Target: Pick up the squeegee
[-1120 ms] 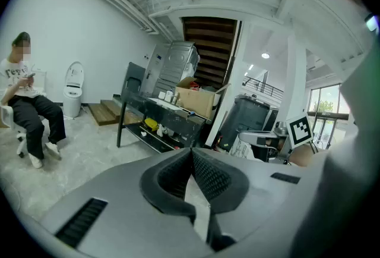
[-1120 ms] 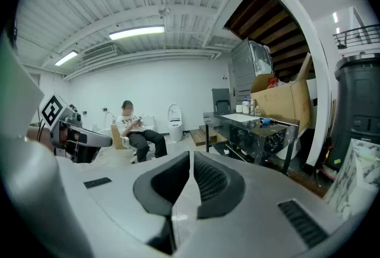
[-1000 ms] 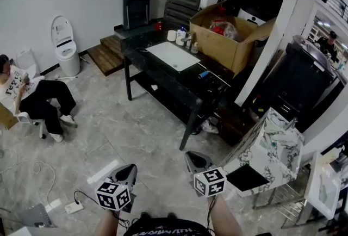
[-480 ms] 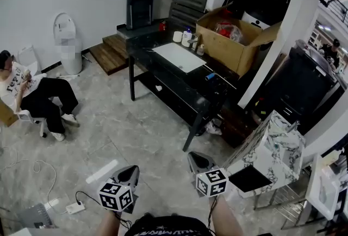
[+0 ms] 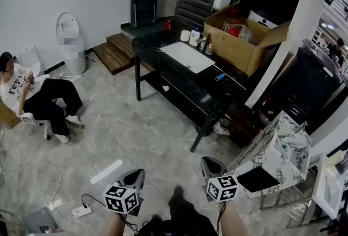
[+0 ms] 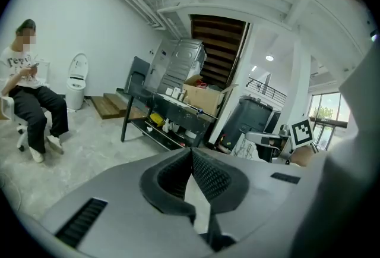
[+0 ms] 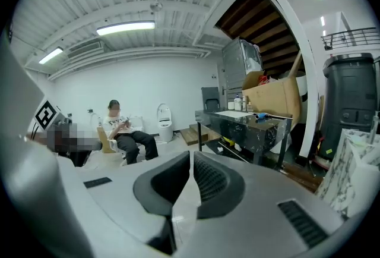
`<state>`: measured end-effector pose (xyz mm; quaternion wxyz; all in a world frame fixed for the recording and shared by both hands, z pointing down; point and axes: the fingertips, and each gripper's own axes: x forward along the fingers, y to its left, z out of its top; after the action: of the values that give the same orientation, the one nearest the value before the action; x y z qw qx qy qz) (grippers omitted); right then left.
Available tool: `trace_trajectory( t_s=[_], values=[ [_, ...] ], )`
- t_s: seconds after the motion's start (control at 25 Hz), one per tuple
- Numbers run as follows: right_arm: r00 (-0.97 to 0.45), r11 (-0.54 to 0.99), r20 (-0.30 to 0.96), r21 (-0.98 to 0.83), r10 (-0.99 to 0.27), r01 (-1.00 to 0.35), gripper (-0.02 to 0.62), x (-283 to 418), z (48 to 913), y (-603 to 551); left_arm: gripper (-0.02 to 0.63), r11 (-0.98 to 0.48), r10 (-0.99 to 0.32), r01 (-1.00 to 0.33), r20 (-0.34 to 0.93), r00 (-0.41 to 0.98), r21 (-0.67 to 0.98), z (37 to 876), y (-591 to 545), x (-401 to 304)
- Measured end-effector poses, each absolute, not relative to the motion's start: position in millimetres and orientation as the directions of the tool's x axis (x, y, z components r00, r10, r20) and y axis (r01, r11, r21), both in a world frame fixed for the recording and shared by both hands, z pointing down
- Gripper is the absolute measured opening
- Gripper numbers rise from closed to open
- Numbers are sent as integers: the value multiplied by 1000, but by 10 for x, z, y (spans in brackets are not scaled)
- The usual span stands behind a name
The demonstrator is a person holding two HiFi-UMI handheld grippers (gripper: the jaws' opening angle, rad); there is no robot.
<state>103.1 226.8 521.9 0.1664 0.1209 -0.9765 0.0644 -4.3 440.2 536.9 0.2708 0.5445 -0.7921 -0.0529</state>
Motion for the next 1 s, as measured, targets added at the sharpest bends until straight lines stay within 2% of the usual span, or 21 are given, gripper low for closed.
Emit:
trace_trajectory(
  t_s=[0.2,0.44,0.76,1.0],
  values=[
    [-911,957,347,-101,-223,-272,54,731,5331,1887,20,411,-883,-833,390,-262,371,5447,4092,-364],
    [-918,959,342,-122,-202,-257,54,60,5426,1192,20,435,-870,-824,406,-280,364,5497,3507,-928],
    [-917,956,346,-136,-198,-258,54,-706,5413,-8,20,442,-864,-824,417,-284,355,5449,2332,-1662],
    [-911,946,345,-146,-225,-289,54,-977,5412,-832,20,410,-873,-845,415,-255,343,5398,1467,-1995]
  ],
)
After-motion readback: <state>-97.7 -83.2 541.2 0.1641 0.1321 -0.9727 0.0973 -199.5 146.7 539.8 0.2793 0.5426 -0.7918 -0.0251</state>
